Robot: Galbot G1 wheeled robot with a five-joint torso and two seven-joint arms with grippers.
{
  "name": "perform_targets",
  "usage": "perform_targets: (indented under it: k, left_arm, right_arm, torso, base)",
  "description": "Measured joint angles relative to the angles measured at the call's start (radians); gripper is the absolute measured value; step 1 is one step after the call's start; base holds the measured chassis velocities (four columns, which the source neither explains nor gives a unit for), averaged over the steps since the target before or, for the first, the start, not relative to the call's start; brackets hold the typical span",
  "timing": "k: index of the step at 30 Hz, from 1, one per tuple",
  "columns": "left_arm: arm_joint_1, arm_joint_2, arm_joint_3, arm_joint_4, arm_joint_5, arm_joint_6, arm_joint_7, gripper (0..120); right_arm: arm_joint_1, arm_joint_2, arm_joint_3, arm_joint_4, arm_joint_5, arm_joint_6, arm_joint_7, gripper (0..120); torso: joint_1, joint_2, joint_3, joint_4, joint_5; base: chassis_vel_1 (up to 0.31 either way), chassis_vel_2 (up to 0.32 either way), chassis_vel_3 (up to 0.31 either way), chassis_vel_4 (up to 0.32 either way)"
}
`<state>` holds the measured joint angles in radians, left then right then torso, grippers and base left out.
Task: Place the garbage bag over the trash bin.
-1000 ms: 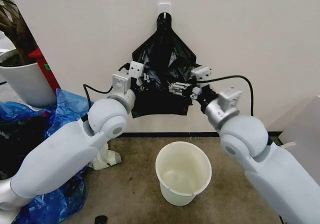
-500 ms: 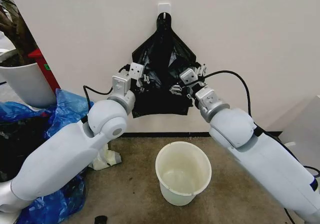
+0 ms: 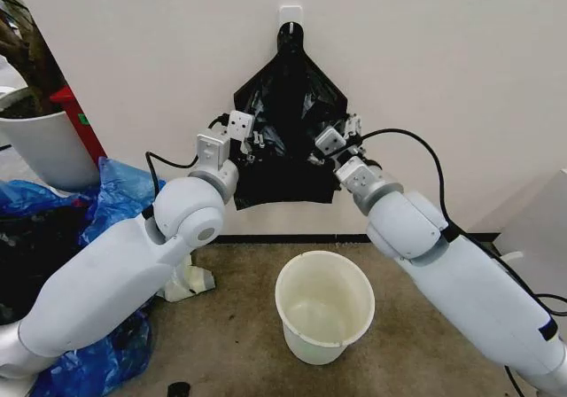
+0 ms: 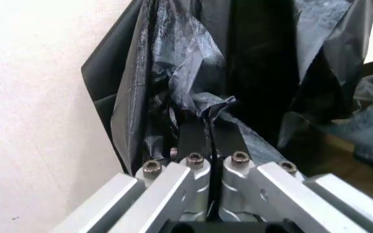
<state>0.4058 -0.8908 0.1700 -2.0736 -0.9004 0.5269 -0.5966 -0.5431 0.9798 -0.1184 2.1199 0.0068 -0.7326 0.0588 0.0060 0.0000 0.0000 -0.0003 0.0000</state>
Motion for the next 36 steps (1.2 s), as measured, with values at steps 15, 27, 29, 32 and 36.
perform_targets:
  k: [15,27,29,32,36]
  left_arm:
    - [-0.007,-0.003,0.005,-0.003,-0.001,0.001,0.001,0]
    - [0.007,0.007,-0.006,-0.018,-0.001,0.001,0.002,0]
    - [0.011,0.010,-0.010,-0.021,-0.001,0.001,0.003,0]
    - [0.033,0.023,-0.028,-0.031,-0.001,0.001,0.008,0]
    - [0.057,0.038,-0.052,-0.040,0.001,-0.001,0.012,0]
  right_arm:
    - [0.011,0.013,-0.018,-0.047,-0.155,0.017,-0.035,78]
    - [0.016,0.018,0.028,-0.105,-0.230,0.049,-0.054,68]
    - [0.018,0.018,0.034,-0.106,-0.230,0.050,-0.054,66]
    - [0.019,0.018,0.053,-0.098,-0.209,0.050,-0.049,65]
    - [0.008,0.017,0.072,-0.073,-0.171,0.043,-0.036,64]
  torso:
    - [0.000,0.000,0.000,0.0000,0.0000]
    - [0.000,0.000,0.000,-0.0001,0.0001]
    - [0.000,0.000,0.000,-0.0001,0.0000]
    - [0.000,0.000,0.000,0.0000,0.0000]
    - [0.000,0.000,0.000,0.0000,0.0000]
  base:
    - [0.000,0.000,0.000,0.000]
    - [0.000,0.000,0.000,0.000]
    - [0.000,0.000,0.000,0.000]
    - [0.000,0.000,0.000,0.000]
    - [0.000,0.000,0.000,0.000]
